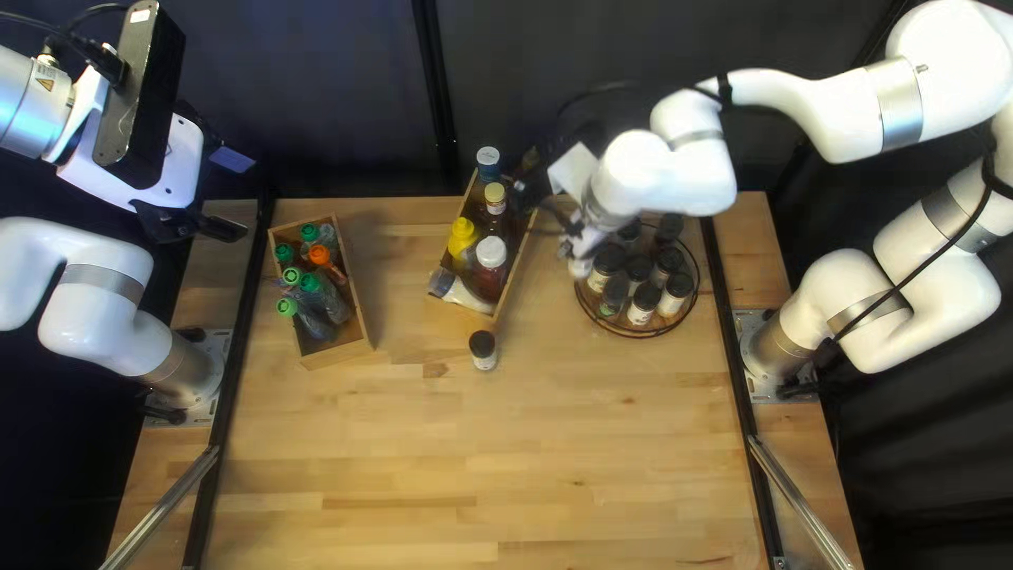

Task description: Separate condiments, baby food and spices and place it in 3 different racks/containers

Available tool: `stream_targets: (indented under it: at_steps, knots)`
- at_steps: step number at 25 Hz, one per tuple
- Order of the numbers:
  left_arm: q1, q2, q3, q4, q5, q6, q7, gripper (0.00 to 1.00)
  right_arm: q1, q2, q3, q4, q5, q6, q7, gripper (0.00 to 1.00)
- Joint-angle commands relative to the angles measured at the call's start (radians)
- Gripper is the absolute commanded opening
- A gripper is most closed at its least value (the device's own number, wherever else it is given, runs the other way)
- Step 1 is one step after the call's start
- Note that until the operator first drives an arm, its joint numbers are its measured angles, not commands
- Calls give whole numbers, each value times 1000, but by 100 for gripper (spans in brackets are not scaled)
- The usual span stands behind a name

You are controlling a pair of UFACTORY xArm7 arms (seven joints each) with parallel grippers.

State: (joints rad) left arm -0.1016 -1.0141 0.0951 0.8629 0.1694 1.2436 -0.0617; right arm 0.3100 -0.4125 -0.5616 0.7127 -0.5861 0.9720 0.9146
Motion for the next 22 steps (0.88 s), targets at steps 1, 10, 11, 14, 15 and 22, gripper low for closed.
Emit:
stream_targets:
  at_steps: [1,10,11,14,15,22]
  knots:
    - [0,0,0,0,0,0,0,100,-13,50,-48,16,-10,-43,-36,0]
    - [0,0,0,0,0,0,0,100,-50,52,-84,-13,-57,-83,-53,0]
    - [0,0,0,0,0,0,0,100,-52,52,-86,-16,-59,-85,-53,0]
    - [0,0,0,0,0,0,0,100,-63,40,-92,-46,-70,-96,-46,0]
    - [0,0,0,0,0,0,0,100,-65,36,-93,-54,-73,-100,-46,0]
    - [0,0,0,0,0,0,0,100,-77,34,-114,-97,-84,-137,-49,0]
